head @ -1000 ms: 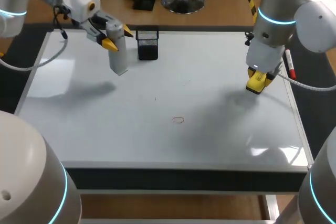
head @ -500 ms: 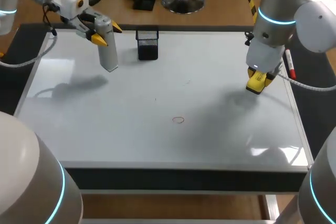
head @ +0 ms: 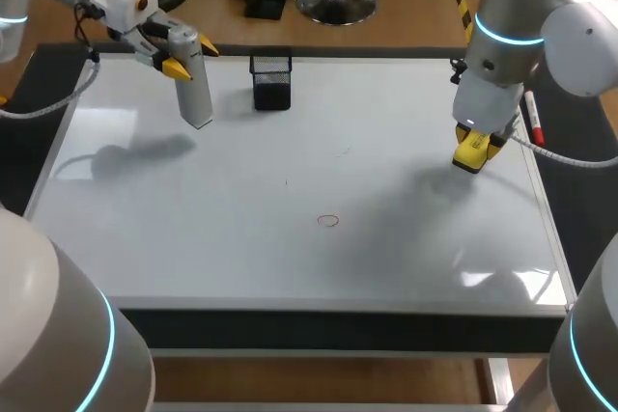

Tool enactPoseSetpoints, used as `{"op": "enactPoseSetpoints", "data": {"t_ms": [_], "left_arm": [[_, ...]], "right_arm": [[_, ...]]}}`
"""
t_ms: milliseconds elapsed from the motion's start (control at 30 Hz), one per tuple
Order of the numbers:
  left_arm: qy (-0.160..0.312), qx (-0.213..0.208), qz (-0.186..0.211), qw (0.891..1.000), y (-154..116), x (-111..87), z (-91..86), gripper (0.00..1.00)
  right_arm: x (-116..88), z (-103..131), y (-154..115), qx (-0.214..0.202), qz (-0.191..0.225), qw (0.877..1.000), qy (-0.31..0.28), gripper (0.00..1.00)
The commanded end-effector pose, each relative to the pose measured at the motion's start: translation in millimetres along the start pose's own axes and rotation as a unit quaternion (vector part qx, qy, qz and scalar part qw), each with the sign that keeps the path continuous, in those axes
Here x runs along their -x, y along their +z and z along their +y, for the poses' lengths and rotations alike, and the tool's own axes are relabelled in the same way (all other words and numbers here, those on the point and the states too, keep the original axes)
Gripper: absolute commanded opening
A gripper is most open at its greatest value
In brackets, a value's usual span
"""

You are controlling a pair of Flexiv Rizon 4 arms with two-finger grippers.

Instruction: Pick up the inspection probe, press it on each red-marked spot on the whiteboard one by one, put down the probe, pick up the eraser, and wipe off all the red marks.

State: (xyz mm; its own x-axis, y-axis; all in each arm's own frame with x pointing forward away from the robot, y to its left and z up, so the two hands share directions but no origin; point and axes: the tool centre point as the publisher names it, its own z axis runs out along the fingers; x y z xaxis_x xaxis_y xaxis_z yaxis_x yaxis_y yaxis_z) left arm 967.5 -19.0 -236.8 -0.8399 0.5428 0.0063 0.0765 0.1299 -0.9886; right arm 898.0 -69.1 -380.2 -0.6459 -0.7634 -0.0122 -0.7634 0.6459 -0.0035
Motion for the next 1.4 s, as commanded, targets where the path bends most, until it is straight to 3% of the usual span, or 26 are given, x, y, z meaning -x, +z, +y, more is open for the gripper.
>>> {"op": "enactPoseSetpoints", "data": {"t_ms": [33, 400, 667, 867, 1100, 1400], "left_arm": [[0.001, 0.0, 0.002, 1.0, -0.9, 0.8, -0.2, 0.0], [0.001, 0.0, 0.002, 1.0, -0.9, 0.8, -0.2, 0.0], [0.001, 0.0, 0.002, 1.0, -0.9, 0.8, -0.2, 0.0], [0.001, 0.0, 0.002, 1.0, -0.9, 0.8, -0.2, 0.0], [0.001, 0.0, 0.002, 1.0, -0.9, 0.8, -0.2, 0.0], [0.001, 0.0, 0.002, 1.0, -0.9, 0.8, -0.2, 0.0]], "right_arm": [[-0.1, -0.9, -0.8, 0.0, 0.001, 1.0, -0.001, 0.0], [-0.1, -0.9, -0.8, 0.0, 0.001, 1.0, -0.001, 0.0], [1.9, 29.2, -5.8, -0.006, 0.002, 0.999, -0.037, 0.0], [11.1, 68.8, -12.4, -0.009, -0.005, 0.997, -0.079, 0.0], [36.7, 131.2, -13.7, 0.008, -0.028, 0.989, -0.145, 0.0], [70.3, 202.7, -11.6, -0.007, -0.007, 0.974, -0.225, 0.0]]}}
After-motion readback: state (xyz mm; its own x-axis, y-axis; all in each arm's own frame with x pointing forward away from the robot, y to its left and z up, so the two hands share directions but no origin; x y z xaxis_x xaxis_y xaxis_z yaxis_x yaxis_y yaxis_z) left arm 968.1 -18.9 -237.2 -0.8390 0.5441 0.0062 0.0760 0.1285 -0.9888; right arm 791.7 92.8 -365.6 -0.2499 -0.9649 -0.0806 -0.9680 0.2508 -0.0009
